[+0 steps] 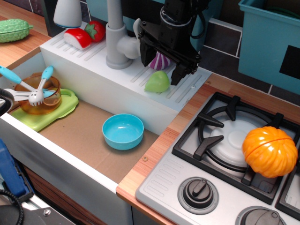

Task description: Put pear in bowl

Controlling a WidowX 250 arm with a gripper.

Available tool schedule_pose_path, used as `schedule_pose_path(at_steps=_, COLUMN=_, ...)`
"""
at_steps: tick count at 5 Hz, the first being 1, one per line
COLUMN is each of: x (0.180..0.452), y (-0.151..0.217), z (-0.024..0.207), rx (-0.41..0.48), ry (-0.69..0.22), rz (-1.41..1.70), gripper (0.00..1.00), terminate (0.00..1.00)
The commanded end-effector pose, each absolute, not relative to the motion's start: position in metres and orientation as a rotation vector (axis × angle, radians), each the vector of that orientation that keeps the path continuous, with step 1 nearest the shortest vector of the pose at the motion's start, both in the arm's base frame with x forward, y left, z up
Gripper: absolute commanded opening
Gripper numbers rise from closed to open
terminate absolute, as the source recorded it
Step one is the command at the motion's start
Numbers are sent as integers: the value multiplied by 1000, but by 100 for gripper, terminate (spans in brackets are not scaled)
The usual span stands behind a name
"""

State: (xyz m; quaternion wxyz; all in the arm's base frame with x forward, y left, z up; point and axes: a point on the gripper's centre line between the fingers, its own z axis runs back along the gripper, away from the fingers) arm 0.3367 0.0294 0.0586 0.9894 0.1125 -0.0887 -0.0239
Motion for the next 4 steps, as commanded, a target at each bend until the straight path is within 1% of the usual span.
schedule_pose_path(at_steps=1, x=337, y=29, z=59, rx=226, ry=-178, rz=-48, gripper=100, terminate=0)
schedule_pose_path(at_steps=2, x=341, y=26, z=57, rx=234, ry=-210, rz=-64, gripper=100, terminate=0)
schedule_pose_path(at_steps=4, x=345, y=31, z=50, rx=233, ry=-256, rz=-102, gripper=100, terminate=0)
